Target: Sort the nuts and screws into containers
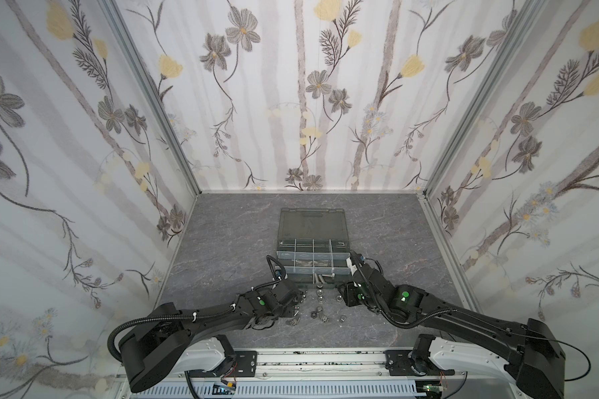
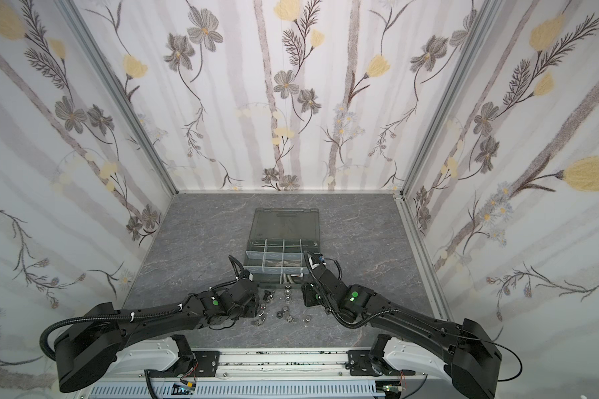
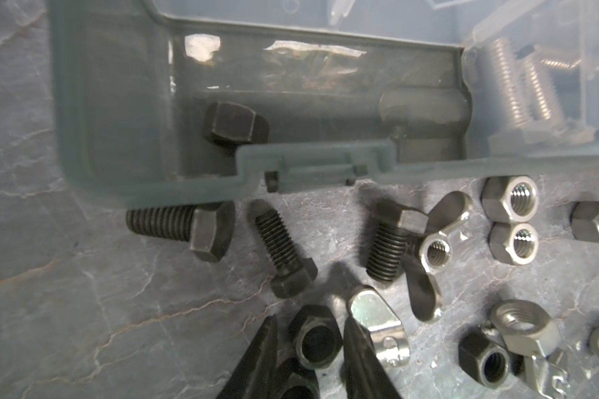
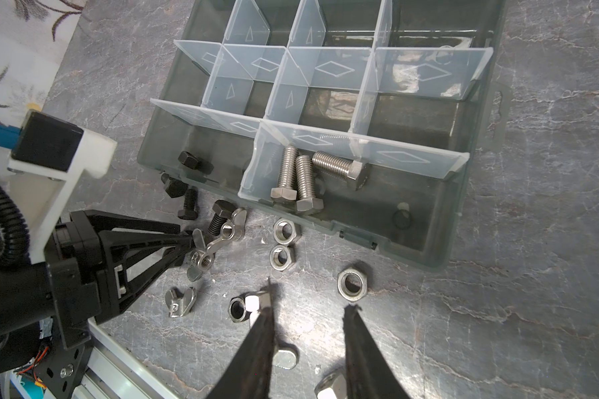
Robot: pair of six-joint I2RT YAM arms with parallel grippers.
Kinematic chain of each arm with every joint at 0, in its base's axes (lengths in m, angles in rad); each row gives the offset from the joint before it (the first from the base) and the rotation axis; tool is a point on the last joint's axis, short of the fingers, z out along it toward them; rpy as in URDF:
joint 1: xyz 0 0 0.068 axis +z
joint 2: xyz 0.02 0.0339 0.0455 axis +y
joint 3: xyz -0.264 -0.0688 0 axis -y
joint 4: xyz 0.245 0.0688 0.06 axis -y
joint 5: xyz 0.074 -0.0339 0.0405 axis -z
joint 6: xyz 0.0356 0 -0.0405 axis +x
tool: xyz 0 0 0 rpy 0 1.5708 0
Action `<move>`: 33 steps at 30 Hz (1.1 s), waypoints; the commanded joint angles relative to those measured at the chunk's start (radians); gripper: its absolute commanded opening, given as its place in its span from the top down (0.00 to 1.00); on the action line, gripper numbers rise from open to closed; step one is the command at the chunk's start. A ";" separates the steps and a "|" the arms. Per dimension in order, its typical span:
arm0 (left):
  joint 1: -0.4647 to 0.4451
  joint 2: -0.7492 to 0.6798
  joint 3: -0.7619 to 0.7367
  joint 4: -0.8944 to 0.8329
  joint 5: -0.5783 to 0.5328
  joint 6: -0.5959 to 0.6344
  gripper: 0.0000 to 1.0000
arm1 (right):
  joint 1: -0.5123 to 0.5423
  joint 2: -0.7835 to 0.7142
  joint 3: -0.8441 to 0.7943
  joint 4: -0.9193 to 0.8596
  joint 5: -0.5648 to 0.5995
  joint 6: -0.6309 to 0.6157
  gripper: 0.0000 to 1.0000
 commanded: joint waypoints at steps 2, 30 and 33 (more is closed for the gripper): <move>-0.005 0.040 0.034 -0.028 -0.034 0.009 0.66 | -0.001 -0.001 -0.007 0.046 0.015 0.016 0.65; -0.042 0.084 0.134 -0.117 -0.071 0.027 0.79 | -0.003 0.008 -0.003 0.055 -0.004 0.001 0.65; -0.042 0.063 0.174 -0.119 -0.069 0.039 0.79 | -0.006 0.009 0.002 0.054 -0.004 -0.004 0.65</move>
